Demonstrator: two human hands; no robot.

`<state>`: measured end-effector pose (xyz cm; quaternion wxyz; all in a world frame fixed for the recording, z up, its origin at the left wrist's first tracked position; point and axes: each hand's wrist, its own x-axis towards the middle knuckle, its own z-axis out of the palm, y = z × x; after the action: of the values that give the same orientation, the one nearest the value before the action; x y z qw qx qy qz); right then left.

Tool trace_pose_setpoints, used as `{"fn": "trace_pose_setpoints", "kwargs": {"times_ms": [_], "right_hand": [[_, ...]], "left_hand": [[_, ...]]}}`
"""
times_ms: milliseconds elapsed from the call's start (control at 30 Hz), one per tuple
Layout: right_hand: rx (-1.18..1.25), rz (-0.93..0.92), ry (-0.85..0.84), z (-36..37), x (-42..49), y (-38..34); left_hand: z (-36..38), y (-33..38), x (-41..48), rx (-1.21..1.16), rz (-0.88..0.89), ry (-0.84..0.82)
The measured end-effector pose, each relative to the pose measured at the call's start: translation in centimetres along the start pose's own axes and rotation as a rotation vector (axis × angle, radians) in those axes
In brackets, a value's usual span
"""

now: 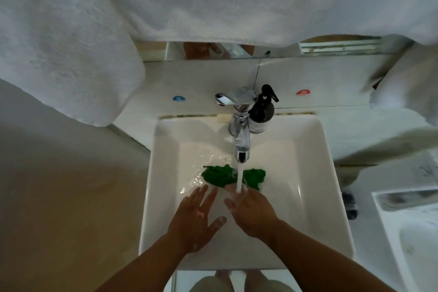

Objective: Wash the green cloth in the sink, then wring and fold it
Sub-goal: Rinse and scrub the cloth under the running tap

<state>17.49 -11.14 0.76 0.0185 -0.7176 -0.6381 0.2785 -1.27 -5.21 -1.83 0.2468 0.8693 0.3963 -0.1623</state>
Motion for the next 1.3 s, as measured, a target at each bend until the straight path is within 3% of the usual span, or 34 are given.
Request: {"fn": "trace_pose_setpoints", "kwargs": {"times_ms": [100,200,333,433,633,867,1000,1200,1300], "right_hand": [[-0.059,-0.043,0.149,0.7,0.4,-0.4],[0.097,-0.06,0.173,0.8,0.2,-0.1],[0.076,-0.092,0.184,0.1,0.4,0.4],[0.185,0.004,0.16,-1.1,-0.1,1.9],[0.1,0.201,0.205,-1.2,-3.2,7.4],[0.119,0.217,0.185,-0.5,-3.7,7.2],[0.111,0.137,0.204,0.1,-2.4,4.7],[-0.066,-0.208,0.061,1.5,-1.1,-0.2],[-0.05,-0.169,0.059,1.9,-1.5,0.7]], "left_hand": [[0.4,0.2,0.0,-0.009,0.024,-0.002],[0.6,0.2,0.2,-0.011,0.036,0.007],[0.3,1.0,0.4,-0.004,0.07,0.026],[-0.5,2.9,1.9,0.042,0.13,0.035],[-2.1,8.1,6.0,0.138,0.262,0.006],[-3.2,7.5,7.6,0.176,0.222,0.033],[-3.3,4.6,5.9,0.126,0.178,0.124],[-0.5,-1.5,1.9,0.188,0.059,0.143],[0.1,-1.7,1.3,0.193,0.051,0.128]]}}
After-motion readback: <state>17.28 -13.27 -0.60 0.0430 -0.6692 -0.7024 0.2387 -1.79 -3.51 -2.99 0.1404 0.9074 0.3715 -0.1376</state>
